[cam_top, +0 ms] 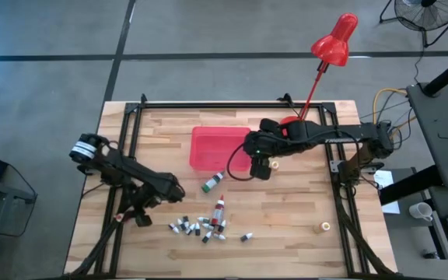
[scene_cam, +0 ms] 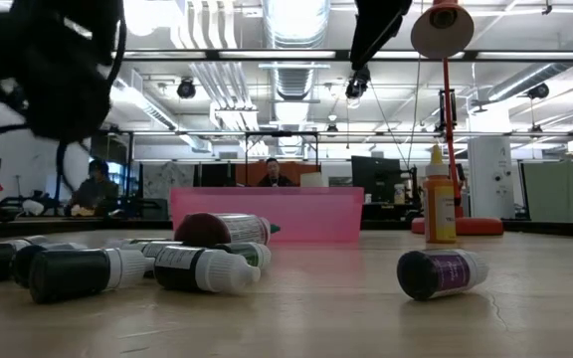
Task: Pick & Place food coloring
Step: Adjust the big orange food coloring bottle
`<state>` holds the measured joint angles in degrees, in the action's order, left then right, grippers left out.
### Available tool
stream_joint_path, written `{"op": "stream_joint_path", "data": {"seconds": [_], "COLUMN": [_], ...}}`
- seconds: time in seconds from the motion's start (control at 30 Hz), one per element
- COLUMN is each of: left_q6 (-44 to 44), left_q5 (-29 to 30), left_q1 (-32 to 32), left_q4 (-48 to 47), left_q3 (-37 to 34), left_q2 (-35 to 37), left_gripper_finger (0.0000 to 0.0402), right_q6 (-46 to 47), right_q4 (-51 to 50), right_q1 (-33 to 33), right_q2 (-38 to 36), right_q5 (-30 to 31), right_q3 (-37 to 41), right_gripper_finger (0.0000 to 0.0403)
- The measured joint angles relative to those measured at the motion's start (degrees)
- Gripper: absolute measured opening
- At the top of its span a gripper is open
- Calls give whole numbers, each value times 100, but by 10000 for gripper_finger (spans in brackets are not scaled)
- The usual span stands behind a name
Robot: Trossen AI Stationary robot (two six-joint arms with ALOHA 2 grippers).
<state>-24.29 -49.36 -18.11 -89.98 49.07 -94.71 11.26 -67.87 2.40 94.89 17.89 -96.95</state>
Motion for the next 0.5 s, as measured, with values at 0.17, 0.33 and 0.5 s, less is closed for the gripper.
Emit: {"op": "stream_joint_path", "data": {"seconds": [0.17, 0.33, 0.5], "left_q6": [24, 47, 140], "left_q5": [-217, -221, -97], "left_q1": [2, 2, 2], "left_q4": [52, 50, 68], "left_q3": [-282, -240, -74], "left_q2": [-506, -880, -995], "left_gripper_finger": [85, 85, 99], "right_q6": [79, 79, 77], "right_q4": [-95, -90, -86], "right_q1": [-36, -38, -74], "right_q2": [0, 0, 0], "right_q5": [4, 4, 9], "right_q3": [0, 0, 0], "right_gripper_finger": [219, 219, 219]}}
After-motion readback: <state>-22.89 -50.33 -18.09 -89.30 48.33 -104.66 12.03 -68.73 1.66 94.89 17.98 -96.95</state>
